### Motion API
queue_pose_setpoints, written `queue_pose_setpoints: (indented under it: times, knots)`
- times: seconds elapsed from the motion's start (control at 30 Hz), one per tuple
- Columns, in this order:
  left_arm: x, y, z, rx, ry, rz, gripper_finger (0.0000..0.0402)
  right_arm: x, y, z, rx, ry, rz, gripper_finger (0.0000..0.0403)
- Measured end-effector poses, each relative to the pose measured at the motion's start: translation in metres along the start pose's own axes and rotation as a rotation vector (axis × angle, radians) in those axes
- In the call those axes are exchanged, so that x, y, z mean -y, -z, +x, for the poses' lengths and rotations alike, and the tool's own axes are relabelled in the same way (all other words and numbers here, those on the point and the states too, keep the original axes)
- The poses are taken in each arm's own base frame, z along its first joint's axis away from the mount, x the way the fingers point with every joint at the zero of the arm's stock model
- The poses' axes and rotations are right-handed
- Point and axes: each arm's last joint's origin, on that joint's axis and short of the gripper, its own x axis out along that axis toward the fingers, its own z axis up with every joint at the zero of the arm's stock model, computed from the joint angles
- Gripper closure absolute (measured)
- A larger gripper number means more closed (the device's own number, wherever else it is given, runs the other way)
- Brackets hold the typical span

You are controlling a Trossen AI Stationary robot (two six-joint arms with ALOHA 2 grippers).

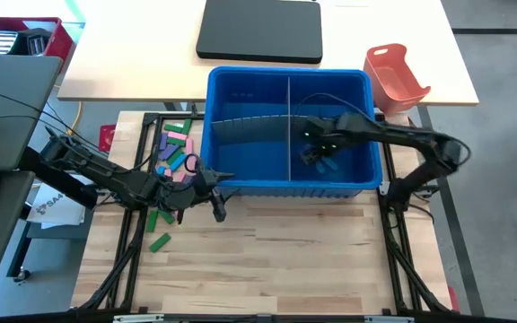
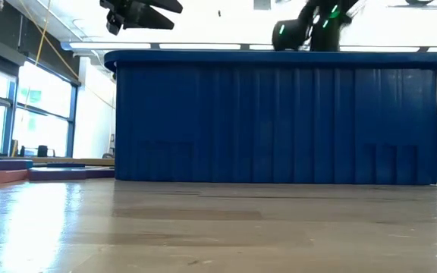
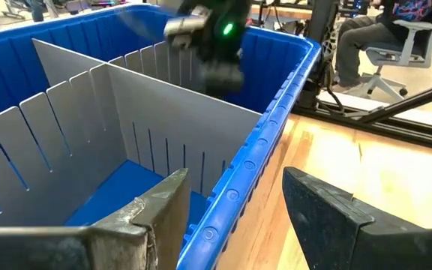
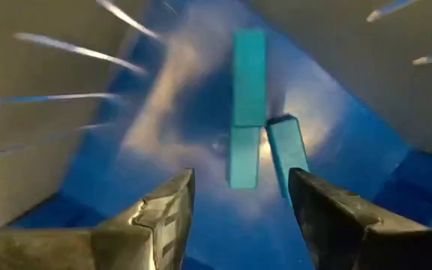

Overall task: Sort blocks
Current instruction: Put the blue block into the blue bin with the other blue block

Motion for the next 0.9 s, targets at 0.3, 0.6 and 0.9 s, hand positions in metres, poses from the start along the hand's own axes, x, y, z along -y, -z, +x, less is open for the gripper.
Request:
queue_pose_setpoints:
  times: [0.3, 0.6, 0.9]
  knots:
    - [-0.005, 0.0, -0.016, -0.114, 0.203, -0.009, 0.0198, -0.006, 0.079, -0.103, 0.45, -0.12, -0.111, 0.019]
    - [-0.035, 0.011, -0.066, -0.529, 0.467, -0.122, 0.0198, -0.047, 0.174, -0.117, 0.937, -0.215, -0.311, 0.019]
    - [-0.074, 0.05, -0.078, -0.909, -0.155, -0.373, 0.0198, -0.078, 0.21, -0.088, 1.047, -0.263, -0.354, 0.019]
